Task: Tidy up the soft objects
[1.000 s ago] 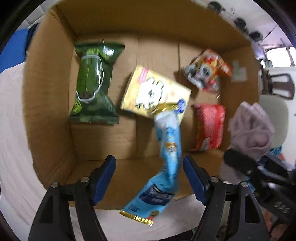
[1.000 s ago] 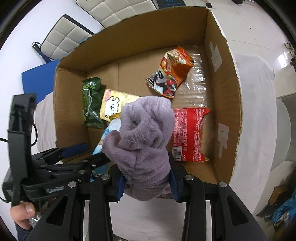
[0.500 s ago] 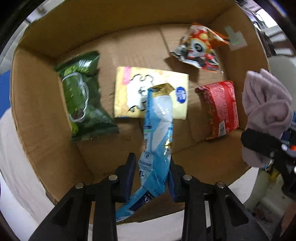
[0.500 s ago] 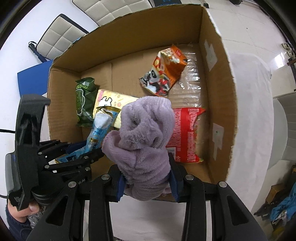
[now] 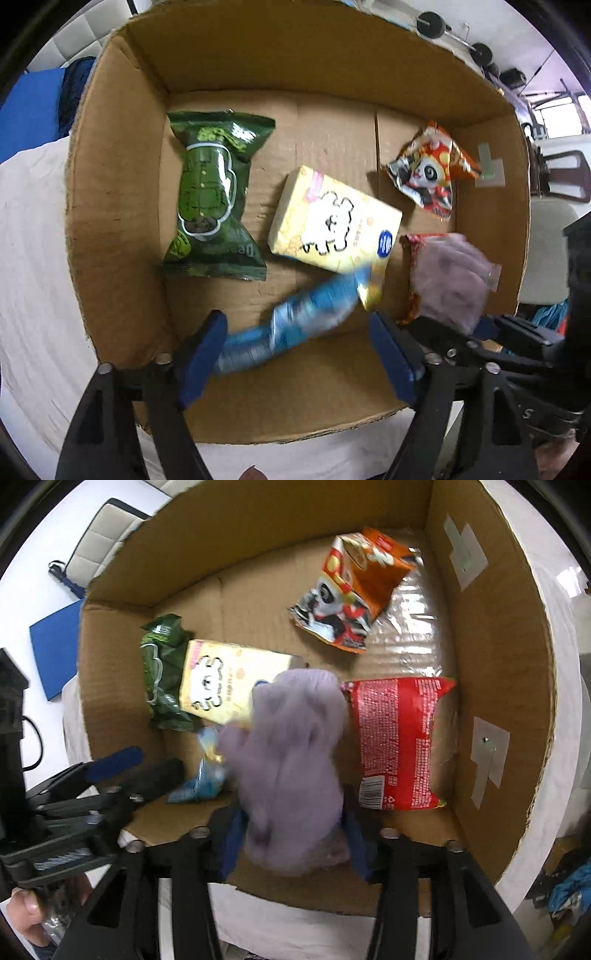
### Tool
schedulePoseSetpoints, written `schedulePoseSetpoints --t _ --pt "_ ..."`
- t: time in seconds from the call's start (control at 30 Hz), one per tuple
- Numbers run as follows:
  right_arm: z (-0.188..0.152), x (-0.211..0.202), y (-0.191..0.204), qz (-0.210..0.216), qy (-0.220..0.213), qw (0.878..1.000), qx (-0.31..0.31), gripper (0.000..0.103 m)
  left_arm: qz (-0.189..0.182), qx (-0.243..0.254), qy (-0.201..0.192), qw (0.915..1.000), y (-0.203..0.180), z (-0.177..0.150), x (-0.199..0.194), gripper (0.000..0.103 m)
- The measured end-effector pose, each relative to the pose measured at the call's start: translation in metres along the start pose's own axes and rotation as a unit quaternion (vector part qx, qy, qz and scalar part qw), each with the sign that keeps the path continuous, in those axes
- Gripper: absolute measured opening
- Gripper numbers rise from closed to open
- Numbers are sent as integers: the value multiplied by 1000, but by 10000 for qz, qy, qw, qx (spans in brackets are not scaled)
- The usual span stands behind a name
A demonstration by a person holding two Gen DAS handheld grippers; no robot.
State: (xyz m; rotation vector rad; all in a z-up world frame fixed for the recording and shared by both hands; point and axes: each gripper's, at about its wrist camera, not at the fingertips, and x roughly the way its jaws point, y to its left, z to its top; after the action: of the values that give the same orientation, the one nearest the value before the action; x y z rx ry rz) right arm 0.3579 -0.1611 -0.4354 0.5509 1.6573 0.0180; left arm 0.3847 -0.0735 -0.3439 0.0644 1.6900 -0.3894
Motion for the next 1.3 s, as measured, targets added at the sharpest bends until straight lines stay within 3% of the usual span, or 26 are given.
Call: schedulePoseSetpoints --t 0.07,0.2,0.27,0.47,0.73,1.13,1.3 --pt "0 2 -1 -77 20 10000 7 73 15 -35 -47 10000 8 9 -7 86" --pt "-2 2 -3 -188 -10 9998 10 81 73 -136 -98 9998 17 9 -20 87" --pt "-4 -2 -3 -322 -105 9994 -48 88 127 -187 -202 9995 20 6 -27 93" --pt "-13 -21 -2 -930 -499 9940 -291 101 285 -354 -644 9969 23 -7 -47 96" --pt "-18 -46 -1 -1399 -961 9848 -356 103 776 -555 -1386 9857 13 -23 -59 102" --pt "-43 -68 14 -1540 -1267 9784 -540 103 819 -595 -1537 9829 5 -44 -75 102" --pt "-74 -101 21 -1466 -1558 9749 -621 103 1107 -513 -1876 9746 -5 -69 -104 102"
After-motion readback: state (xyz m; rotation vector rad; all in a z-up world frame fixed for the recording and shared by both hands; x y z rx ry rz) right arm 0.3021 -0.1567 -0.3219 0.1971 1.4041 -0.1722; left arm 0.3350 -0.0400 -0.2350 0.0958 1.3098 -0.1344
